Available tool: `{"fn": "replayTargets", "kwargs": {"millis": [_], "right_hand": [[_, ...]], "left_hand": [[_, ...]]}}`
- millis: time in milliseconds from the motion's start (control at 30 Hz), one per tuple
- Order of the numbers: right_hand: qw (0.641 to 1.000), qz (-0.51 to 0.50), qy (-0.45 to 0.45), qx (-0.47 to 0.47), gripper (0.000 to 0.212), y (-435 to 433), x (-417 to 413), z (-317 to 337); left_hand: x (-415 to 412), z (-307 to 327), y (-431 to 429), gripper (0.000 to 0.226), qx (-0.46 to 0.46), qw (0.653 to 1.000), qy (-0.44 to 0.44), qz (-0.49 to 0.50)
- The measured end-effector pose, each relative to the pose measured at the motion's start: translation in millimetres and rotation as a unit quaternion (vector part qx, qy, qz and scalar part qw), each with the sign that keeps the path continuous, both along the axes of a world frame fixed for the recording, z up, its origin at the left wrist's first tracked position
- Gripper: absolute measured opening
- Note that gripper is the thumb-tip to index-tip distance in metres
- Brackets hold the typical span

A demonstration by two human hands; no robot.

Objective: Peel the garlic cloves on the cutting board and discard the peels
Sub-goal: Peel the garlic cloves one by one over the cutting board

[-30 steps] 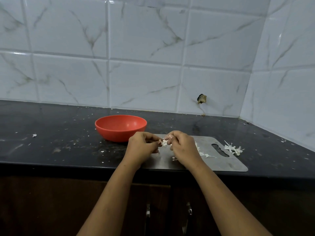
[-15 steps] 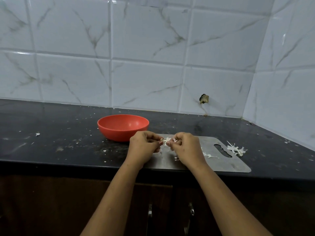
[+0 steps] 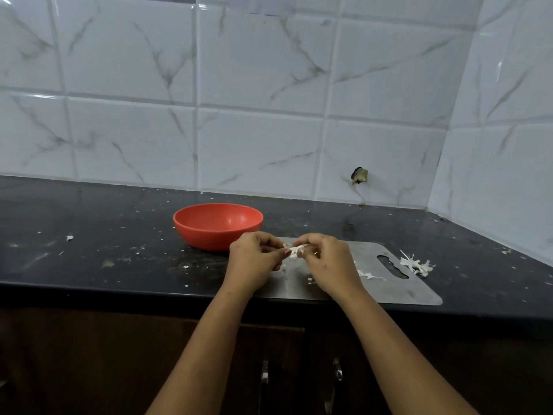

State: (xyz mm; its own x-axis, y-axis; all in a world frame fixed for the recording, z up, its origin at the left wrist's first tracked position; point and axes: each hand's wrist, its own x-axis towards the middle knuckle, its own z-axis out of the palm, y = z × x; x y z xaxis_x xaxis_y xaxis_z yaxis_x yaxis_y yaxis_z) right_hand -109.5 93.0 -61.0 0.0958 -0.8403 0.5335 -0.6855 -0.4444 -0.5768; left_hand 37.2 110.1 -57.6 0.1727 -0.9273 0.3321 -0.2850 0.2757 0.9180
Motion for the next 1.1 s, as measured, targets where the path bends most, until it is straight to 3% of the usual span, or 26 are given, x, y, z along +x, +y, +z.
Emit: {"fn": "replayTargets", "kwargs": {"millis": [167,433,633,1100], "right_hand": [[0.995,0.063,-0.080,-0.004,0.018,2.3,-0.6,2.3],[0.989,0.107,-0.103,0.021,0.011,3.0,-1.7,3.5],[0.995,0.070,-0.068,-0.005,0.010,1.9,-0.3,1.1],[0.997,0.070,-0.023,-0.024,0.014,1.6,1.0,-0.4]], "left_hand": [[-0.4,-0.2,-0.1,0.008,-0.005,1.000,0.003,0.000],[1.6,-0.1,1.3,0.005,-0.017,0.999,0.043,-0.027],[0.9,-0.4,2.7,0.006,-0.021,0.997,0.052,-0.050],[-3.6,2.7,9.0,0.013,-0.068,0.997,-0.030,-0.001]]}}
